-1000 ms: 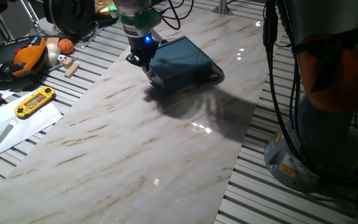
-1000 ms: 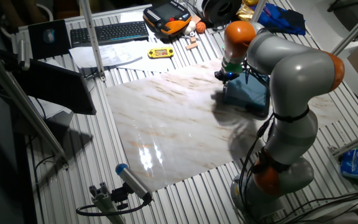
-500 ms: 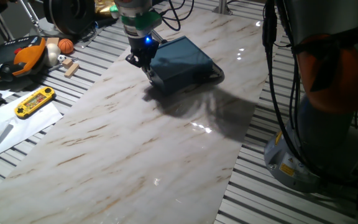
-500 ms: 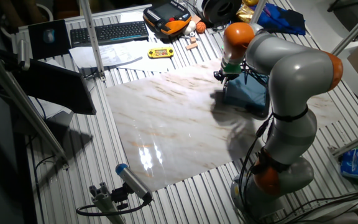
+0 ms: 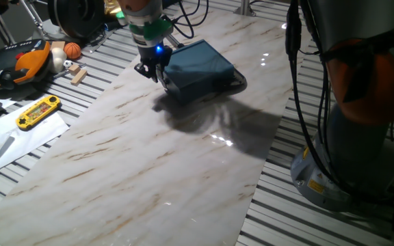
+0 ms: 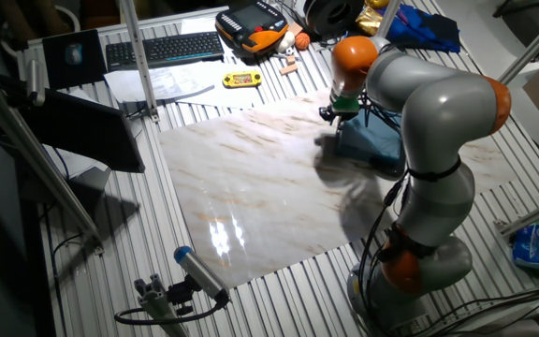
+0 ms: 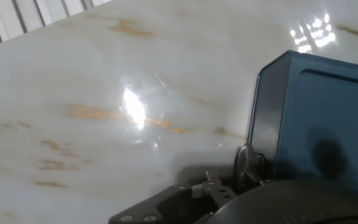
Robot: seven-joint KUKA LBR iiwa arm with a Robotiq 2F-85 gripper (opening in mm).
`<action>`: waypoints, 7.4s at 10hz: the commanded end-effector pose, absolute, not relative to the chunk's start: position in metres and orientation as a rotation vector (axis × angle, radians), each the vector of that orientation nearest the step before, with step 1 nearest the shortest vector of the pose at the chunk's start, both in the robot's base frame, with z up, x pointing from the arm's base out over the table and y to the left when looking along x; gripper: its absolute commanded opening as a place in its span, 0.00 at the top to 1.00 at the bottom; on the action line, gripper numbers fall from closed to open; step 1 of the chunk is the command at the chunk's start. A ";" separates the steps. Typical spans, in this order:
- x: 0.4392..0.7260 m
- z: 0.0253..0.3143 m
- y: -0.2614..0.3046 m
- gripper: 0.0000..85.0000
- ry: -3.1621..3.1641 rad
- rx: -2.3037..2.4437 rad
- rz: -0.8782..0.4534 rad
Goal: Take something out of a drawer
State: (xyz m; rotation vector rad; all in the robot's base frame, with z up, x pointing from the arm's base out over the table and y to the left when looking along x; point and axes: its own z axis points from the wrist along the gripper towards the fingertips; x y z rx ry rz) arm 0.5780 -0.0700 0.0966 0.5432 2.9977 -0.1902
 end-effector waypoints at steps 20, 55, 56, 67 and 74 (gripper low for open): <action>0.584 0.085 -0.087 0.60 2.985 0.598 -0.255; 0.583 0.078 -0.092 1.00 2.995 0.668 -0.209; 0.584 0.079 -0.091 1.00 2.994 0.678 -0.215; 0.588 0.075 -0.085 1.00 3.015 0.695 -0.185; 0.592 0.078 -0.078 1.00 3.033 0.695 -0.185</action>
